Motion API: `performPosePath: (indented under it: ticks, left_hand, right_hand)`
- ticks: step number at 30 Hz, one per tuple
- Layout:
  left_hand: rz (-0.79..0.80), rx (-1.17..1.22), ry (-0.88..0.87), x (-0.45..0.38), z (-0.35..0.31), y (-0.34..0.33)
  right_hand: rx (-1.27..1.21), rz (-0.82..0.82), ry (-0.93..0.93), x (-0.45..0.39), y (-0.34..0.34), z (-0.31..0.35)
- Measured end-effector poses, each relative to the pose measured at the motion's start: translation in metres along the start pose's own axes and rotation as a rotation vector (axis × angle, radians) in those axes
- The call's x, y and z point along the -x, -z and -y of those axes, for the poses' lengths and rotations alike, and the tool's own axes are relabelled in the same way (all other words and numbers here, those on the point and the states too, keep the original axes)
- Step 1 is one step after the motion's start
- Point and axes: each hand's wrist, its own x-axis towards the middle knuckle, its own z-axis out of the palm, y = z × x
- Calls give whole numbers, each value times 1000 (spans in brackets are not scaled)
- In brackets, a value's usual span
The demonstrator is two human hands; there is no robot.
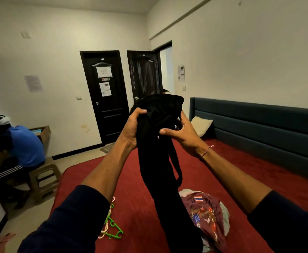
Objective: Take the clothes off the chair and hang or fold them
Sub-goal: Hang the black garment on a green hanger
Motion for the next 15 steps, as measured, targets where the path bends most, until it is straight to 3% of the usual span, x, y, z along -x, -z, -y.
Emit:
performPosePath:
  ticks: [6, 8, 15]
  left_hand:
    - [-135, -115, -62, 31, -46, 24]
    - [-210, -178, -92, 43, -56, 37]
    - [-363, -434, -180, 86, -89, 83]
  right_hand:
    - [106, -123, 41, -6, -23, 37]
    - [140, -91, 40, -8, -23, 45]
    - [634, 94, 133, -3, -42, 52]
